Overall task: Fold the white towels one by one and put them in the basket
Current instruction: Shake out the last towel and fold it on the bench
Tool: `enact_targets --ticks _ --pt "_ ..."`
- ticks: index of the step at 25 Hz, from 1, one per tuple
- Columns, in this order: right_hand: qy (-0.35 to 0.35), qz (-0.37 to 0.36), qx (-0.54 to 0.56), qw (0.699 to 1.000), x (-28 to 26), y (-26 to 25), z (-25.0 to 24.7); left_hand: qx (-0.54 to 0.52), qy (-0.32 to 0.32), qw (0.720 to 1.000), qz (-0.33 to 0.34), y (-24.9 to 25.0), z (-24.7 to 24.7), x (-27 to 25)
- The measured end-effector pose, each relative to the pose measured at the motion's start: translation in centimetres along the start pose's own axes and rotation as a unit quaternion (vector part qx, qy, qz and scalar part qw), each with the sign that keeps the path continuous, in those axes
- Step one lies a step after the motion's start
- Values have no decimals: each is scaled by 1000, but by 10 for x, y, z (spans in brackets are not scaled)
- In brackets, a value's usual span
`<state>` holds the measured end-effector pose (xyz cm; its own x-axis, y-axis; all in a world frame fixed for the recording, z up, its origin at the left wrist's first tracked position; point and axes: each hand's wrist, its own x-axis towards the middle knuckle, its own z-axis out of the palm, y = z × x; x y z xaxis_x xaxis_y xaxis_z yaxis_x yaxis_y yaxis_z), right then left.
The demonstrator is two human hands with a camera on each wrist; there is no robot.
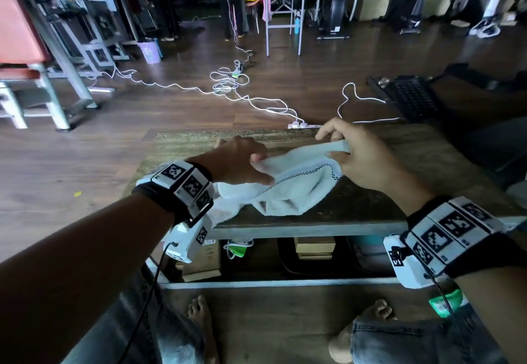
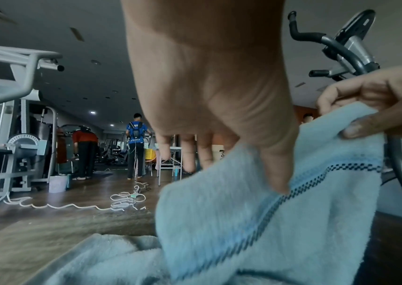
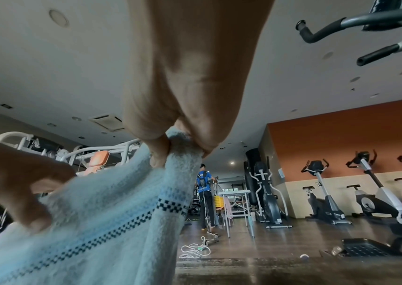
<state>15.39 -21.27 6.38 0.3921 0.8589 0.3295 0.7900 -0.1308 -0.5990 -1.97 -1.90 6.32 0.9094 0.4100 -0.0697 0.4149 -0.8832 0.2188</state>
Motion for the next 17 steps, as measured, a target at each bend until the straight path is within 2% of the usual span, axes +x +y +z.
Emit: enact_targets --ticks 2,3,6,8,10,12,14,17 --pt "-27 -26 -1 999 2 -6 7 -167 -11 985 43 16 5 -4" --pt "-30 -33 -4 999 3 -9 10 -204 -8 977 63 22 10 -3" --pt "21 -24 14 999 7 -15 9 -166 77 979 91 29 22 4" --pt "70 -14 7 997 9 -16 7 -174 139 973 60 21 29 7" --pt "72 2 2 997 10 -14 7 -218 179 959 23 9 36 9" --pt "40 25 9 999 11 -8 8 -247 210 946 16 -2 39 7" --pt "9 41 7 999 12 3 8 -233 203 951 19 -17 37 6" --pt "14 65 -14 998 22 26 14 -126 132 983 12 -54 39 6"
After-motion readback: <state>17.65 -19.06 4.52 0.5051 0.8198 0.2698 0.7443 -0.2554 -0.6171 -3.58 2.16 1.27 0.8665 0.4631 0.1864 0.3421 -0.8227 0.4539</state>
